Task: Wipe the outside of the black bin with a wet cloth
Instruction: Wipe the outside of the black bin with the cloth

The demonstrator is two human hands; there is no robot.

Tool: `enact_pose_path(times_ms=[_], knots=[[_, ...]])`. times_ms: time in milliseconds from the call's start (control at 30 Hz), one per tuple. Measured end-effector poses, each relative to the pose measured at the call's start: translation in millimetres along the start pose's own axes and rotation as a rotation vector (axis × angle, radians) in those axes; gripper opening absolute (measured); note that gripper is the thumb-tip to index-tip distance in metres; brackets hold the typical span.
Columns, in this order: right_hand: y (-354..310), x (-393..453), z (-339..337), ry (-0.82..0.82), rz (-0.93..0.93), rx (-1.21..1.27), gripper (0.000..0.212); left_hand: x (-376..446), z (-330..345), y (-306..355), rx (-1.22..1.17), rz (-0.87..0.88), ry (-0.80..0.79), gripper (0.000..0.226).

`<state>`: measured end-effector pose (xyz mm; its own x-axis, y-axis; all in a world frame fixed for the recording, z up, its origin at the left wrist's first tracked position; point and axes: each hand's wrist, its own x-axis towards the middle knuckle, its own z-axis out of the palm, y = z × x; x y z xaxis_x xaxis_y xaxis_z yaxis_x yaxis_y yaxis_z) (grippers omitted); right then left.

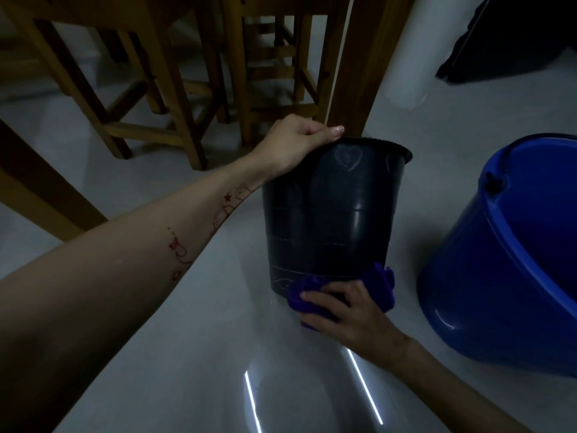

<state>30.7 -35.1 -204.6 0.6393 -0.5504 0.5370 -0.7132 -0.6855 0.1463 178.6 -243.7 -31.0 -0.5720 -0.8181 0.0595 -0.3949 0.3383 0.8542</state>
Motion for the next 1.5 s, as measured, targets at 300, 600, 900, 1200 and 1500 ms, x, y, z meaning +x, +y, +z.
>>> enact_pose_path(times_ms=[300, 600, 900, 1200, 1500], knots=[[95, 53, -54, 0.422, 0.666, -0.096, 0.03, -19, -15, -47, -0.008, 0.056, 0.028, 0.028], [101, 89, -28, 0.385, 0.542, -0.069, 0.026, -2, -4, -22, -0.13, 0.056, -0.045, 0.024], [30, 32, -5, 0.073, 0.108, -0.013, 0.02, -1, -7, -30, -0.137, -0.005, 0.059, 0.036], [30, 7, -39, 0.127, 0.385, 0.042, 0.049, -3, -3, -15, -0.07, 0.055, 0.025, 0.024], [85, 56, -33, 0.454, 0.84, 0.094, 0.029, -9, -14, -45, -0.004, -0.003, 0.061, 0.033]])
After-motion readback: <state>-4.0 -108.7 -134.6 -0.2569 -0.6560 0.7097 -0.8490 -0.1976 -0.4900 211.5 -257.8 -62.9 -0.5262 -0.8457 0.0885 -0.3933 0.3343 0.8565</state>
